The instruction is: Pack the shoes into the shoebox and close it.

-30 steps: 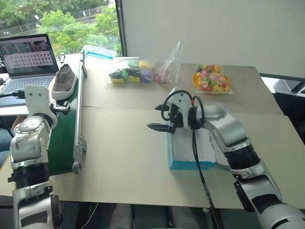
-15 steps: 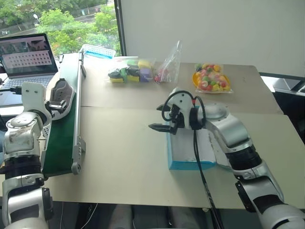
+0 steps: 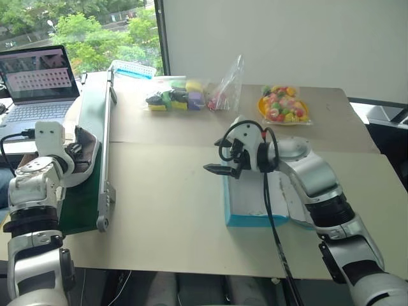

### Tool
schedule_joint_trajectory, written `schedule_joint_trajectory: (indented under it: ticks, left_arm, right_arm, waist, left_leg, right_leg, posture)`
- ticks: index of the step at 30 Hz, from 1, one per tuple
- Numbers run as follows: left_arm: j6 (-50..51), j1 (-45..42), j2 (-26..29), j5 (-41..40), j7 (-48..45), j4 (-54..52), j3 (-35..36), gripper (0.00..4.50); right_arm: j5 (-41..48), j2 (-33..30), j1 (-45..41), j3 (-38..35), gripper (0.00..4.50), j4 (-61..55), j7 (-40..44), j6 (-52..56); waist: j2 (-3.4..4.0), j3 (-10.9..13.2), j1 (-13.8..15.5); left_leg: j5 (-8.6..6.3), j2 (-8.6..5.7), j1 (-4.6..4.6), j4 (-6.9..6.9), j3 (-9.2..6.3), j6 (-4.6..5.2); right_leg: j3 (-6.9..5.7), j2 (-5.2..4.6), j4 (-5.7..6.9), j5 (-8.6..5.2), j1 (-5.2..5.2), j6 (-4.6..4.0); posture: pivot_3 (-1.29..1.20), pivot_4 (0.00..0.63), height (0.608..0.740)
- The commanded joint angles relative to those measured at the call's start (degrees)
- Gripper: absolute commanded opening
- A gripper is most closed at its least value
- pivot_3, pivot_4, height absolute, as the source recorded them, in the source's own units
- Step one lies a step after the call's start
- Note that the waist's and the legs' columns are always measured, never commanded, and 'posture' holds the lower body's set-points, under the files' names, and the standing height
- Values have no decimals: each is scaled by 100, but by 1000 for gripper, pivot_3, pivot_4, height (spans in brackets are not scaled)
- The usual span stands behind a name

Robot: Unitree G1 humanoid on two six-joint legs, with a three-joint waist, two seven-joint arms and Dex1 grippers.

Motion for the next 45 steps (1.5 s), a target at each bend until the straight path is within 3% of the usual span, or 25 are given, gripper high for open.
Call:
schedule_joint_trajectory:
  ticks: [1,9,12,18,22,26,30,45]
  left_arm:
    - [242,-24,-93,-178,140,-210,170,52]
    - [603,-75,-297,-518,129,-1500,178,52]
    - [917,-372,-525,-1037,-111,-2660,-59,52]
    - [1412,-812,-1077,-1458,117,-3544,-334,52]
    - [1680,-1042,-1824,-1706,439,-4062,-729,52]
    - [1879,-1186,-2566,-1889,893,-4258,-815,52]
    - [2087,-1050,-2961,-2082,971,-4555,-1073,52]
    - [1733,-811,-3369,-1974,759,-4296,-1801,52]
  right_arm:
    - [-32,-56,-96,-64,4500,-190,-17,-23]
    - [7,-34,-122,-131,4500,-173,-1,26]
    - [506,121,-122,-628,4500,-223,-66,418]
    - [1254,267,-110,-1289,4500,-307,-266,1218]
    - [2192,464,-249,-2346,4500,-317,-774,2468]
    - [2704,621,-272,-2960,4500,-453,-1278,3083]
    - [2793,670,-300,-3153,4500,-380,-1756,3294]
    - [3800,1113,-587,-4111,4500,-537,-2988,3815]
  waist:
    - [0,0,3]
    - [-5,0,28]
    - [-8,0,38]
    - [-9,1,62]
    - [-9,1,31]
    - [-9,1,28]
    - [-8,1,-27]
    - [-7,1,-12]
  left_leg:
    - [3,-1,3,0,0,0]
    - [7,-1,-10,4,-4,-1]
    - [8,0,-48,5,-6,-3]
    - [7,-4,-57,6,-8,-3]
    - [8,-4,-51,6,-7,-3]
    - [8,-6,-54,8,-8,-3]
    - [8,-6,-51,4,-3,-2]
    - [8,-9,-50,5,-2,-1]
  right_leg:
    - [0,0,1,0,4,-1]
    - [-2,-1,-2,1,1,-2]
    - [-2,-1,0,3,-35,-3]
    - [-5,-6,-7,3,-34,-3]
    - [-3,-4,-2,3,-32,-3]
    - [-2,-6,-4,3,-31,-3]
    - [5,-4,-3,3,-32,-3]
    - [6,-4,-5,2,-29,-2]
  posture:
    - [0,150,740]
    - [0,150,740]
    - [0,150,740]
    - [0,150,740]
    - [0,150,740]
    - [0,150,740]
    - [0,150,740]
    - [0,150,740]
